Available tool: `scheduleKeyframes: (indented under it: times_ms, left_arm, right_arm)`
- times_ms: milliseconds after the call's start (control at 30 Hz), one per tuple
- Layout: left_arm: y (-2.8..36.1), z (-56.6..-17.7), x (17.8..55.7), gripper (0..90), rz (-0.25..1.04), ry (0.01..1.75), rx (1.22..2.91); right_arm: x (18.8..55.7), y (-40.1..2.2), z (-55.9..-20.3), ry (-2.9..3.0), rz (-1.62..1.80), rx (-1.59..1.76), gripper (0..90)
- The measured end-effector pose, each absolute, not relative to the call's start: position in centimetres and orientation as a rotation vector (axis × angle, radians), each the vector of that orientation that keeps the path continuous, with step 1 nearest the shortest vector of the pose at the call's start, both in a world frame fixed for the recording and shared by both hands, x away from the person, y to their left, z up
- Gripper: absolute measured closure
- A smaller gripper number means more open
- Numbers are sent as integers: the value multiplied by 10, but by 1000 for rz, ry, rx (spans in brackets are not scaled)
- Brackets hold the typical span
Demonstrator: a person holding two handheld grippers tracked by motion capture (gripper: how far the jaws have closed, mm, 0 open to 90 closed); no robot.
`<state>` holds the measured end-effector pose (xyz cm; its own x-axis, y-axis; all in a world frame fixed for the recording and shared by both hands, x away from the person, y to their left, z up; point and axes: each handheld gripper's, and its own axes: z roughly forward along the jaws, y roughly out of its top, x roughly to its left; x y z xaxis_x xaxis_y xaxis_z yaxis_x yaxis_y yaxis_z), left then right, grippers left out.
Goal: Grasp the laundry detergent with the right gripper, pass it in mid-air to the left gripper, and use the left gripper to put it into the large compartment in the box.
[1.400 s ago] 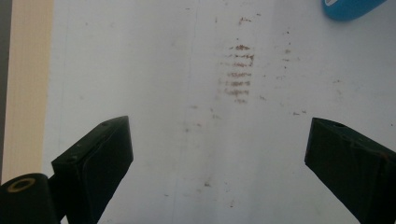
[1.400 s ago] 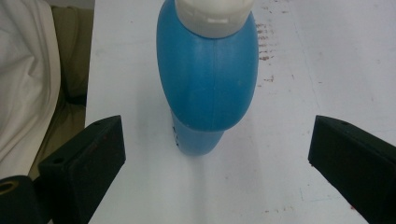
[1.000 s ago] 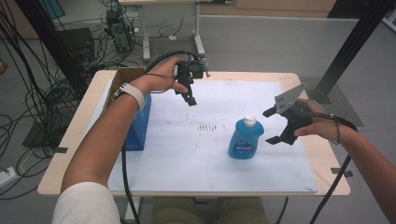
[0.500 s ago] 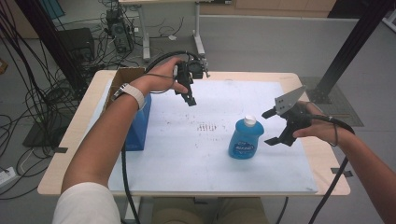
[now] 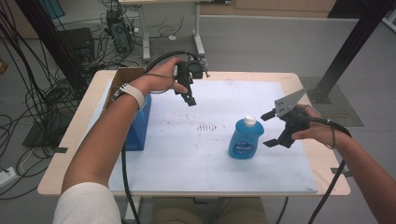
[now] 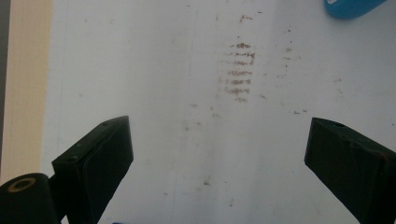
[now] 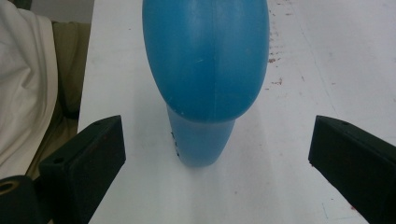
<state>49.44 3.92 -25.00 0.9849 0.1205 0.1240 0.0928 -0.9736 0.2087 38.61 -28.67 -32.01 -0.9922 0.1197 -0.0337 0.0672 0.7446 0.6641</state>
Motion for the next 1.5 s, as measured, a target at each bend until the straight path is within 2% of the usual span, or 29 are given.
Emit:
scheduleKeyframes:
  times_ms: [1500]
  left_arm:
    - [39,-253,495,83,194,177,2928]
  right_arm:
    - [391,-283,-345,2830,1280,152,36]
